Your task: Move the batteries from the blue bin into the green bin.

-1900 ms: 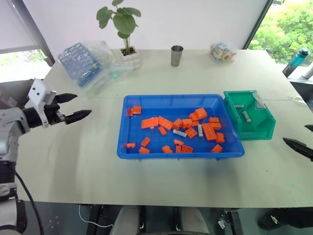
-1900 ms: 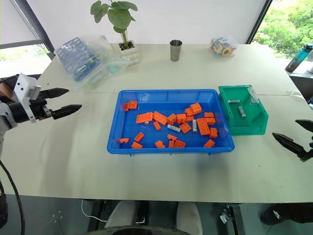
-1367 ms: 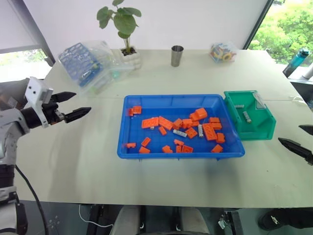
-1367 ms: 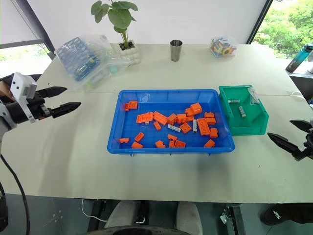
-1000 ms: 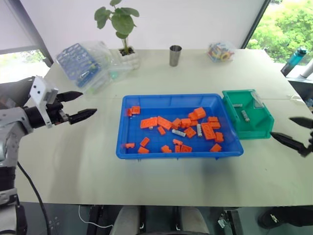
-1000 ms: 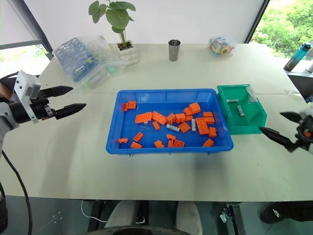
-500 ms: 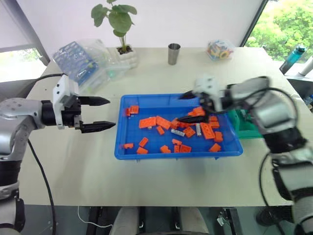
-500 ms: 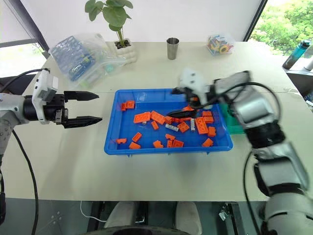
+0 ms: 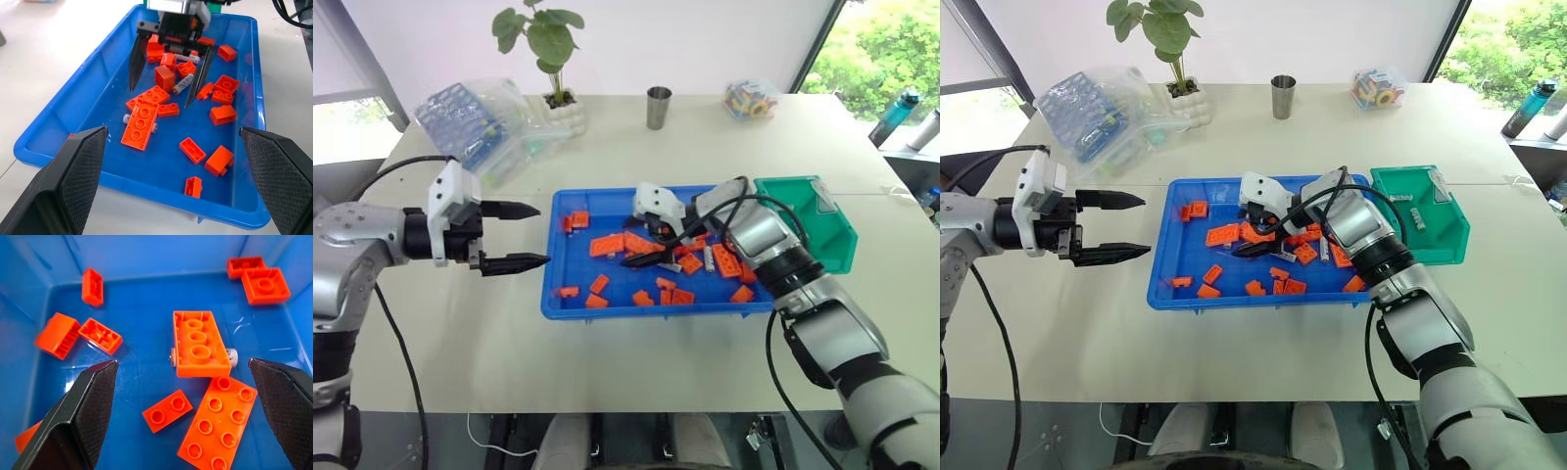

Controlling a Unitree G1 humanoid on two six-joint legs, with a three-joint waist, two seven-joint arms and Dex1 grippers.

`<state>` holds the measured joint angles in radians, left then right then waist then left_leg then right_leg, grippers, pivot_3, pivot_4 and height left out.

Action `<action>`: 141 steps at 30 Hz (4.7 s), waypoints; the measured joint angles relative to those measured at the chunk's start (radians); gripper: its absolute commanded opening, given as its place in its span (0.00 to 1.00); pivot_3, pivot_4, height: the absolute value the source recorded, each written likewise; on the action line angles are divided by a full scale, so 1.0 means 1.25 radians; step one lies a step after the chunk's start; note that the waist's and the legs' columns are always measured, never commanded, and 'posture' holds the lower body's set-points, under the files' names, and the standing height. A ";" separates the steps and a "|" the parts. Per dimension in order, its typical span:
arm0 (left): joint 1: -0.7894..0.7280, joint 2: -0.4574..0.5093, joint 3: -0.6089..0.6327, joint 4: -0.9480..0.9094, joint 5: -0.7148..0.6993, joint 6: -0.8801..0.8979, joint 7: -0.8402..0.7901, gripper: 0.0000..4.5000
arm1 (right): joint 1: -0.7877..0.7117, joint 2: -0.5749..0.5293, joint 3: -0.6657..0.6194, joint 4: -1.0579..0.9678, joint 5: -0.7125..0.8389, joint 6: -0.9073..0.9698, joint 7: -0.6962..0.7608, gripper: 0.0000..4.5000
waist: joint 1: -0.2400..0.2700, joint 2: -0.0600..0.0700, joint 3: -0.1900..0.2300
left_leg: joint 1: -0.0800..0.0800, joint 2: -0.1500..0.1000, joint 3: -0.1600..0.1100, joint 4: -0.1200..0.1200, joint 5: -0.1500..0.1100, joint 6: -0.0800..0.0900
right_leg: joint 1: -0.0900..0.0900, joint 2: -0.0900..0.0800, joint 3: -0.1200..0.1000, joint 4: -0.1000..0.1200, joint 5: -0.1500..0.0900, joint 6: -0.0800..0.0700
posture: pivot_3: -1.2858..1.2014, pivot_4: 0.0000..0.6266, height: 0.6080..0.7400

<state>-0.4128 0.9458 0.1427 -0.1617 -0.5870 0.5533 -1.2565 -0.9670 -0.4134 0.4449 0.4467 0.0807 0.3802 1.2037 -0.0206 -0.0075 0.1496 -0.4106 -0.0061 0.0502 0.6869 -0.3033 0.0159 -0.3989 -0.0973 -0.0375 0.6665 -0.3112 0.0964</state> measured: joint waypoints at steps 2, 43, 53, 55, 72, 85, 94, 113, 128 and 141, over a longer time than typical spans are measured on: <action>0.010 0.000 0.001 -0.003 -0.003 0.001 0.000 1.00 | -0.007 0.014 -0.002 0.021 -0.004 -0.013 -0.003 0.98 | 0.000 0.000 0.000 | 0.000 0.000 0.000 0.000 0.000 0.000 | 0.000 0.000 0.000 0.000 0.000 0.000 | 0.52 0.24 0.82; 0.055 -0.022 -0.007 -0.086 -0.082 0.046 -0.007 1.00 | 0.017 -0.097 -0.165 0.032 -0.038 -0.006 -0.066 0.99 | -0.008 0.001 0.001 | 0.000 0.001 0.000 0.000 0.000 0.000 | 0.000 0.000 0.000 0.000 0.000 0.000 | 0.52 0.24 0.82; 0.052 -0.019 -0.009 -0.087 -0.081 0.045 -0.014 1.00 | 0.030 0.044 -0.097 -0.077 -0.006 0.069 -0.063 0.99 | -0.014 0.001 0.001 | 0.000 0.000 0.000 0.000 0.000 0.000 | 0.000 0.000 0.000 0.000 0.000 0.000 | 0.52 0.24 0.82; 0.056 -0.022 -0.009 -0.090 -0.079 0.037 -0.006 1.00 | 0.030 0.066 -0.066 -0.056 -0.027 0.052 -0.067 0.99 | -0.014 0.001 0.001 | 0.000 0.000 0.000 0.000 0.000 0.000 | 0.000 0.000 0.000 0.000 0.000 0.000 | 0.52 0.24 0.82; 0.063 -0.054 -0.001 -0.112 -0.099 0.024 0.051 1.00 | -0.053 0.162 -0.004 0.238 -0.121 -0.123 -0.080 0.99 | -0.018 0.001 0.001 | 0.000 0.000 -0.001 0.000 0.000 -0.001 | 0.000 0.000 0.000 0.000 0.000 0.000 | 0.52 0.24 0.82; 0.060 -0.053 -0.001 -0.109 -0.099 0.024 0.056 1.00 | -0.081 0.177 -0.040 0.355 -0.123 -0.161 -0.076 0.73 | -0.019 0.001 0.001 | 0.000 0.000 -0.001 0.000 0.000 -0.001 | 0.001 0.000 -0.001 0.000 0.000 0.000 | 0.52 0.24 0.82; 0.034 -0.063 -0.009 -0.104 -0.099 0.024 0.051 1.00 | -0.023 0.110 -0.098 0.073 -0.082 -0.038 -0.065 0.52 | -0.013 0.002 0.002 | 0.000 0.000 -0.001 -0.001 0.000 -0.001 | 0.001 -0.001 -0.001 0.000 0.000 0.000 | 0.52 0.24 0.82; -0.045 -0.116 -0.082 -0.031 -0.064 0.002 0.011 1.00 | 0.353 -0.437 -0.491 -0.326 0.010 0.246 -0.170 0.52 | 0.002 0.004 0.003 | 0.002 0.002 0.002 -0.001 0.000 0.000 | 0.001 0.001 0.001 -0.002 0.000 0.000 | 0.52 0.24 0.82; -0.054 -0.130 -0.096 -0.028 -0.057 0.001 0.004 1.00 | 0.252 -0.413 -0.449 -0.405 0.078 0.268 -0.203 1.00 | 0.002 0.005 0.003 | 0.002 0.002 0.002 -0.001 0.001 -0.001 | 0.001 0.001 0.001 -0.002 0.000 0.000 | 0.52 0.24 0.82; -0.038 -0.126 -0.093 -0.048 -0.059 0.007 0.017 1.00 | 0.329 -0.247 -0.259 -0.687 0.240 0.621 -0.294 1.00 | 0.007 0.004 0.004 | 0.001 0.000 0.000 -0.001 0.000 0.000 | 0.002 -0.001 0.001 -0.002 0.000 0.000 | 0.52 0.24 0.82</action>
<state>-0.4606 0.7880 0.0261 -0.2216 -0.6606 0.5622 -1.2349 -0.5552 -0.7225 0.1207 -0.4115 0.3810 1.1560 0.8356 -0.0113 -0.0026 0.1542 -0.4098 -0.0060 0.0500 0.6862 -0.3031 0.0161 -0.3967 -0.0981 -0.0360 0.6639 -0.3112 0.0963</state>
